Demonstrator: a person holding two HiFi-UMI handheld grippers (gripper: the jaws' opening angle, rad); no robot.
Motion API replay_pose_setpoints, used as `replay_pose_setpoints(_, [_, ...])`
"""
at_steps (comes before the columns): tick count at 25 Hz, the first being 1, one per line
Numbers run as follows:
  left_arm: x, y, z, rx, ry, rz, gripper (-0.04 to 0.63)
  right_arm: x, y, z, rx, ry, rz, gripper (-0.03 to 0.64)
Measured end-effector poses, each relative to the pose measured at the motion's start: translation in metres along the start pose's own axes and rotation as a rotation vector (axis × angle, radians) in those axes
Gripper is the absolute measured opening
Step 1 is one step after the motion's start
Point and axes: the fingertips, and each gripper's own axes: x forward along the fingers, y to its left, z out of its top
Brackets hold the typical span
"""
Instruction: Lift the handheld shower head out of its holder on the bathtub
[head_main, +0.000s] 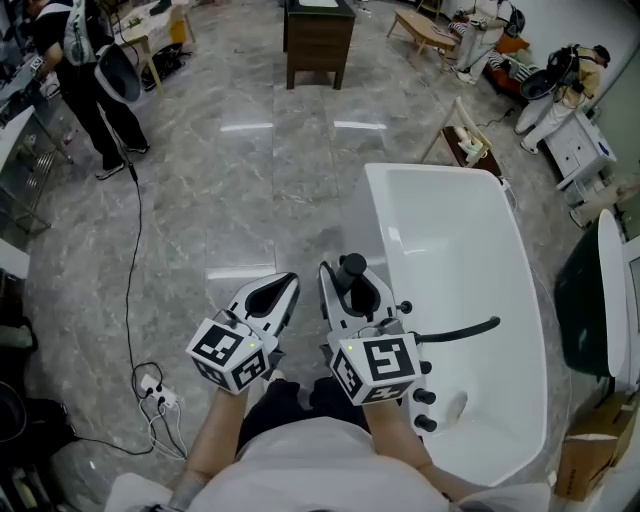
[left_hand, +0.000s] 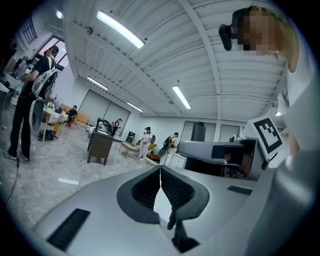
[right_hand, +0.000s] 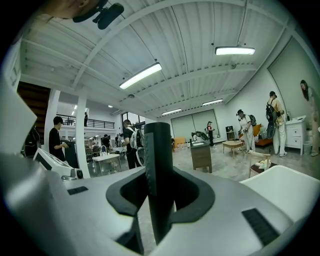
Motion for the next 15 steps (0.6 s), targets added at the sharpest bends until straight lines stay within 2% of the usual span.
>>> replay_pose_setpoints(9, [-0.011,0.012,0.003,0.003,-0.011,0.017,0.012,0.004,0.012,-0.002,-0.017,0.000,0.003,0.124])
replay_pose_setpoints(15, [-0.019,0.014,-0.006,-0.040,-0.027,0.029,0.012,0.006,0.019,-0.007,-0.007,0.004,0.026,0.126])
